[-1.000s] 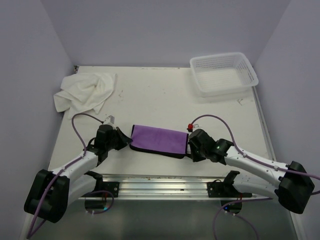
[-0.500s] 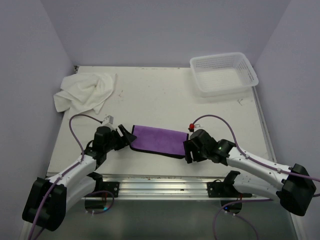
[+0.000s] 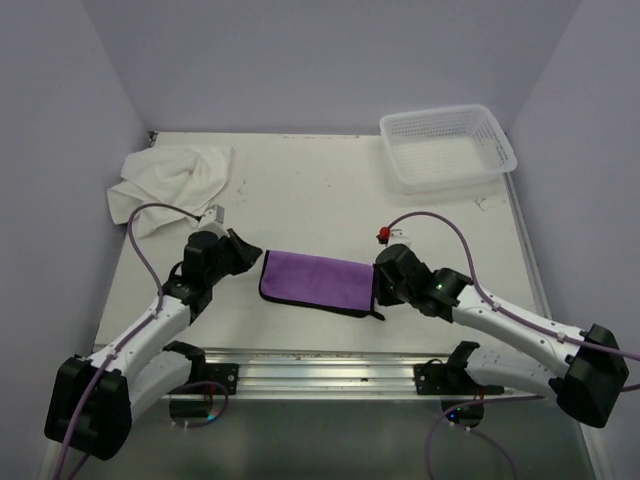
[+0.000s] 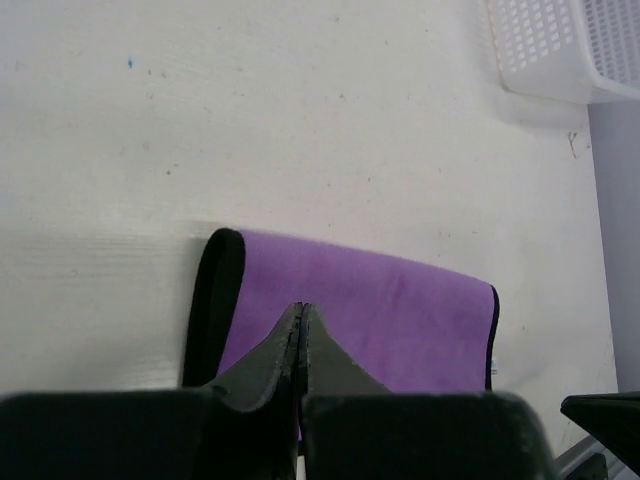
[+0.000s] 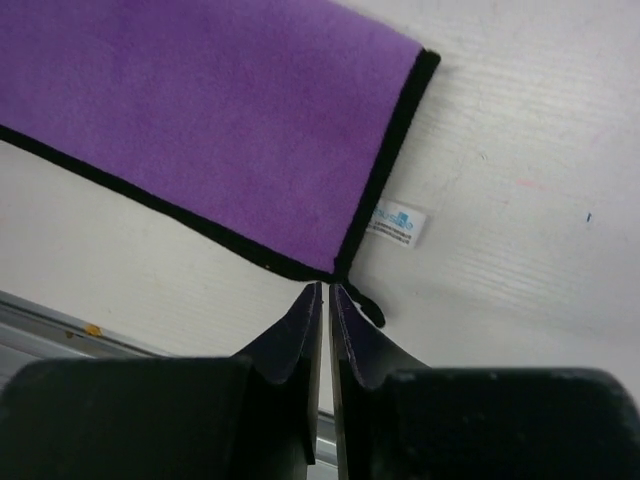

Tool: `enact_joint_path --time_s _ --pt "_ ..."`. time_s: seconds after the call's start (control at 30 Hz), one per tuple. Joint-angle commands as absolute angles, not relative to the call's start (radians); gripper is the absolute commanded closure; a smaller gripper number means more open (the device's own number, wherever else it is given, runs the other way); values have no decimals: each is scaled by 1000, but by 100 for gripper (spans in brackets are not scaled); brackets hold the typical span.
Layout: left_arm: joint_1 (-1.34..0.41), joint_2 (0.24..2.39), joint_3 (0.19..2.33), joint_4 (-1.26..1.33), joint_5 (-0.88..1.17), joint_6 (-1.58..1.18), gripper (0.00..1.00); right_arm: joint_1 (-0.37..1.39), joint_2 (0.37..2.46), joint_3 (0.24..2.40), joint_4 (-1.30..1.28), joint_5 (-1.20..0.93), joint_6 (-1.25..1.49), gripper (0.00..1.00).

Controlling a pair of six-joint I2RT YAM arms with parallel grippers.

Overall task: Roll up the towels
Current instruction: Fold the towel

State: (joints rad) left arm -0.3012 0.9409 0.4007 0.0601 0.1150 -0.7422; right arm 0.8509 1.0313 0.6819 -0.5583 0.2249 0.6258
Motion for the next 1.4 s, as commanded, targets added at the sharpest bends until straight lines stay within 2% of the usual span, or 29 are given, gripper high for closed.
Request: enact_joint_path --time_s 0.0,0.03,0.13,0.27,0.67,1.07,1.37 --pt "-302 1015 437 213 170 -722 100 854 1109 787 -447 264 649 92" --pt "-317 1035 451 236 175 -724 100 854 1129 805 -430 253 649 97" --pt "-363 1127 500 275 146 -709 100 854 1242 889 -374 232 649 100" --pt "-460 1236 528 293 81 -698 100 856 1379 986 -293 155 649 100" --pt "-468 1379 480 336 5 -681 100 862 1692 1160 -189 63 673 100" --pt "-465 1508 499 342 -78 -664 100 862 1850 1184 -167 113 666 100" --pt "-462 1513 485 359 -74 -669 100 854 1899 1181 -163 123 652 100"
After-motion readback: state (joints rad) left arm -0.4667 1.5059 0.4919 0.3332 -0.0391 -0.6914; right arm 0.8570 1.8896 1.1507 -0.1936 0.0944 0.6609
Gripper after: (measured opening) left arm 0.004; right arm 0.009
